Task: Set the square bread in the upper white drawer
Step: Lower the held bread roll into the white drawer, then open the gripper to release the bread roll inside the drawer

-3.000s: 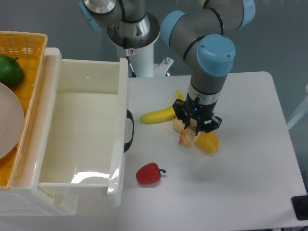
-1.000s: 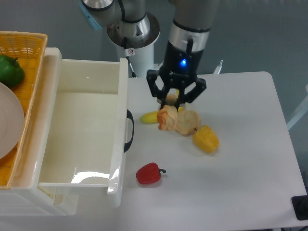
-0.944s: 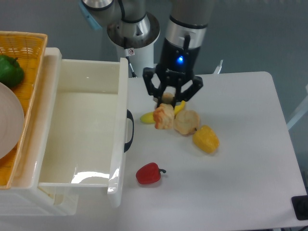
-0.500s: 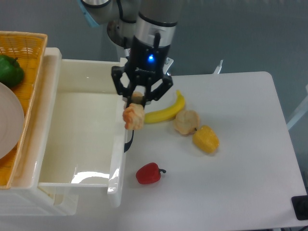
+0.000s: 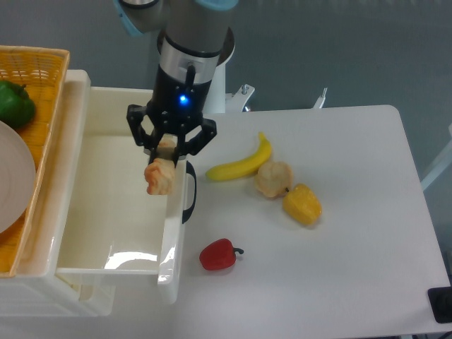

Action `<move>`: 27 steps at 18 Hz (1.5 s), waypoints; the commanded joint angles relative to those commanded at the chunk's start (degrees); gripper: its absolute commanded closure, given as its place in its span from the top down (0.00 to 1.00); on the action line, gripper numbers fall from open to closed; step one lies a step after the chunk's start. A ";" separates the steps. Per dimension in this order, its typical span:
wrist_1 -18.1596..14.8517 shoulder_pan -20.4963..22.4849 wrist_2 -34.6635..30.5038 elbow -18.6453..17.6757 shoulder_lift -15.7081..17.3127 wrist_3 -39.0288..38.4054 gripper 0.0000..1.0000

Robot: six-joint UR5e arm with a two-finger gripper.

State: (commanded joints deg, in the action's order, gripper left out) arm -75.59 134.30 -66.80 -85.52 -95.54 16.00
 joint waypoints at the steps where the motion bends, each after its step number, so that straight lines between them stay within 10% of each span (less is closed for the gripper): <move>1: -0.09 -0.26 0.00 -0.17 -0.09 0.00 0.40; 21: 0.00 -2.46 2.46 -2.46 -1.76 0.18 0.46; 27: 0.00 -2.55 2.20 -2.64 -1.76 0.52 0.65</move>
State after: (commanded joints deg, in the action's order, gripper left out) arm -75.59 131.75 -64.60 -88.15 -97.29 16.52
